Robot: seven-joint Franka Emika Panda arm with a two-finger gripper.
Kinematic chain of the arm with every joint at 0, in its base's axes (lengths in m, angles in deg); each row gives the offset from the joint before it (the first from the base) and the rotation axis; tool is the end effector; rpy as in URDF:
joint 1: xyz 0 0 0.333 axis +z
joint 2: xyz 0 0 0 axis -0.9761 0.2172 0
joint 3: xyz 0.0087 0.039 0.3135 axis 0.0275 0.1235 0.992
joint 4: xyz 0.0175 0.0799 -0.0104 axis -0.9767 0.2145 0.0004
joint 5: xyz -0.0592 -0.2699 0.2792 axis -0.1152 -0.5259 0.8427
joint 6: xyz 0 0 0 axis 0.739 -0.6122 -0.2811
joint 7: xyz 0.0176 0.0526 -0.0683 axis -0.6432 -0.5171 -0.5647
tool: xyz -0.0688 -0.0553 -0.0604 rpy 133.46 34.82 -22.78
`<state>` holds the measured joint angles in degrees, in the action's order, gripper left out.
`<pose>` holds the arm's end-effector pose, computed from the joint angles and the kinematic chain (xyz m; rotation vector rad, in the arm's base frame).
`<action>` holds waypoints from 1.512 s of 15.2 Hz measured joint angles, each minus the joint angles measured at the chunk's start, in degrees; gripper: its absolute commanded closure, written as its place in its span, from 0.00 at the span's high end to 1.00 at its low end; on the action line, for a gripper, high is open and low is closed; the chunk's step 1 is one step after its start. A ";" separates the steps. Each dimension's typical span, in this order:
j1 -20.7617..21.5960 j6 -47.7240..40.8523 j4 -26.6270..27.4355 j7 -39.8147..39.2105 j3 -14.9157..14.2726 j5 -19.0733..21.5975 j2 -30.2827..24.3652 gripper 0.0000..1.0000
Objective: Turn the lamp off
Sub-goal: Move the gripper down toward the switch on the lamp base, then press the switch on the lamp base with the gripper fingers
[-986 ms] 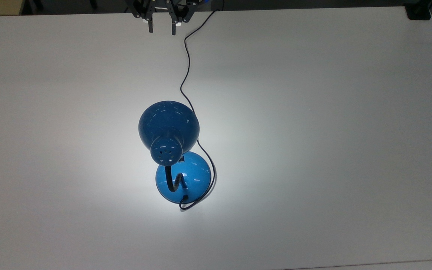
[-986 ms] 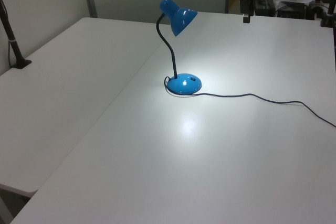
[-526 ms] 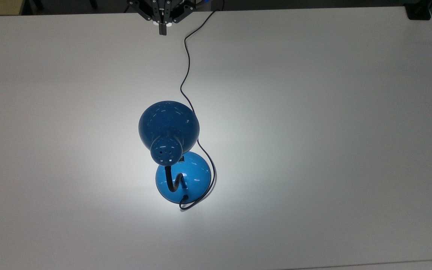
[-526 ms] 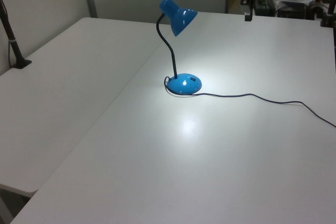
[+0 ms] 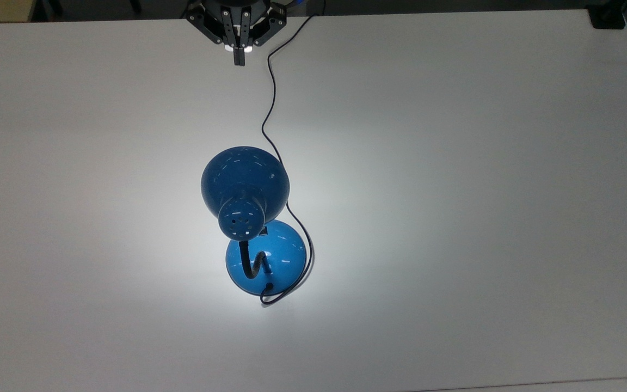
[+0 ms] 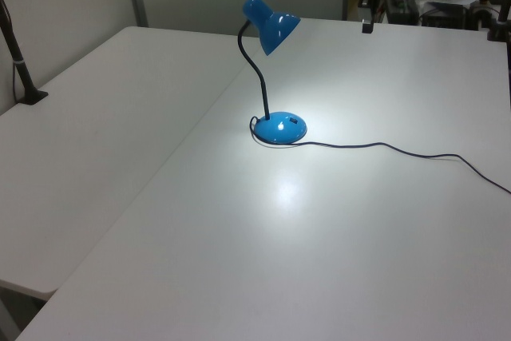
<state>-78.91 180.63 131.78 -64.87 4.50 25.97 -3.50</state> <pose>0.5854 0.0225 0.5842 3.0524 0.0687 0.0692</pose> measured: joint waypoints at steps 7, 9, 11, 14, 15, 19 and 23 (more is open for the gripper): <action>-0.01 17.01 8.24 -0.01 -0.04 0.02 2.95 0.00; -0.08 23.33 10.64 -0.01 -0.11 0.02 4.70 0.00; -0.24 29.07 11.67 -0.01 -0.14 0.02 7.34 0.00; -0.58 39.00 13.58 -0.04 -0.14 0.01 11.13 0.00; -0.61 42.59 14.65 -0.08 -0.14 -0.01 12.10 0.00; -0.61 53.60 17.72 -0.60 -0.14 -0.03 15.20 0.00; -0.61 61.65 18.20 -2.29 -0.14 -0.38 18.90 0.00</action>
<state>-79.52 242.28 149.98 -67.15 4.36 25.59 15.41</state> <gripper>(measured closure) 0.991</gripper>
